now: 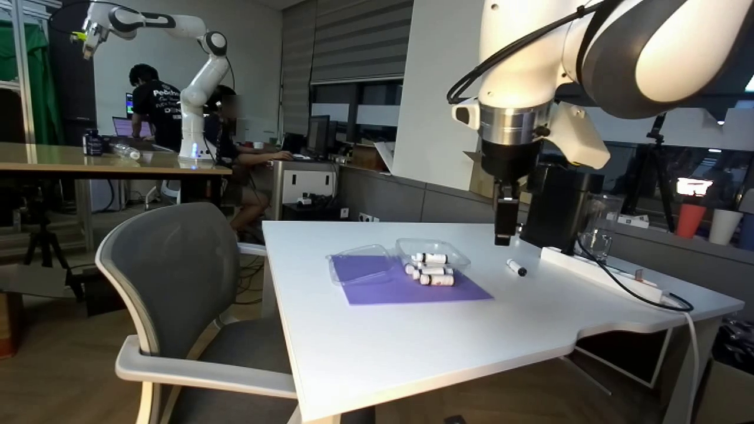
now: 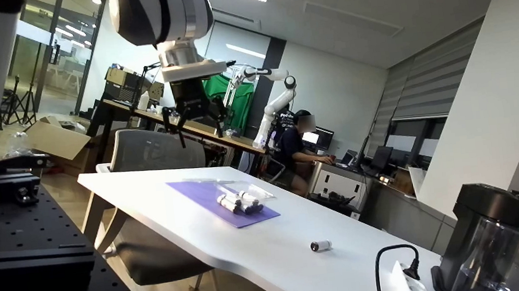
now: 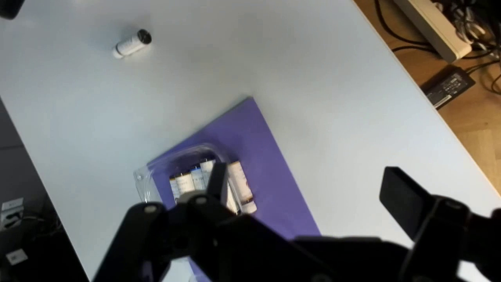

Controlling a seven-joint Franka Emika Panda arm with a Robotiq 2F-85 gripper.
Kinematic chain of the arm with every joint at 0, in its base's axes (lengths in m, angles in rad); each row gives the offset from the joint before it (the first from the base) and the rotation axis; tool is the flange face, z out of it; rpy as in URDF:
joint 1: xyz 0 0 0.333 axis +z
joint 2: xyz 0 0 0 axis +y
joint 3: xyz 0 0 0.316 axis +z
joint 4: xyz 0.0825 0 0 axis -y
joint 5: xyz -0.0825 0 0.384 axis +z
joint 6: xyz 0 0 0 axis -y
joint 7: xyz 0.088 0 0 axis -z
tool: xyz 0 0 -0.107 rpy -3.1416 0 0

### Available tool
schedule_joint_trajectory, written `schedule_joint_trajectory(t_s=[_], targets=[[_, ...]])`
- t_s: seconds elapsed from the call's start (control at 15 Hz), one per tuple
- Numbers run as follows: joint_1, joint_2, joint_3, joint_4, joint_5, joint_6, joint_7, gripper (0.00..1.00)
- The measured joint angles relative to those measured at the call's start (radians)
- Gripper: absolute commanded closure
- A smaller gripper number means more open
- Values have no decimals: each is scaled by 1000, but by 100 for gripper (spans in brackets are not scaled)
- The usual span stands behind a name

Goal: Close the lid of the bowl

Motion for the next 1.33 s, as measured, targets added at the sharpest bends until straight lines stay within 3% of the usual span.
schedule_joint_trajectory(t_s=[0.2, 0.93, 1.13, 1.2, 1.33], targets=[[-20, 56, 96, 51, -215, -63, 116, 0], [-25, 80, 111, 74, -254, -81, 118, 0], [-18, 129, 135, 108, -396, -146, 140, 0], [-10, 163, 147, 130, -464, -188, 158, 0], [99, 254, 75, 181, -581, -277, 181, 0]])
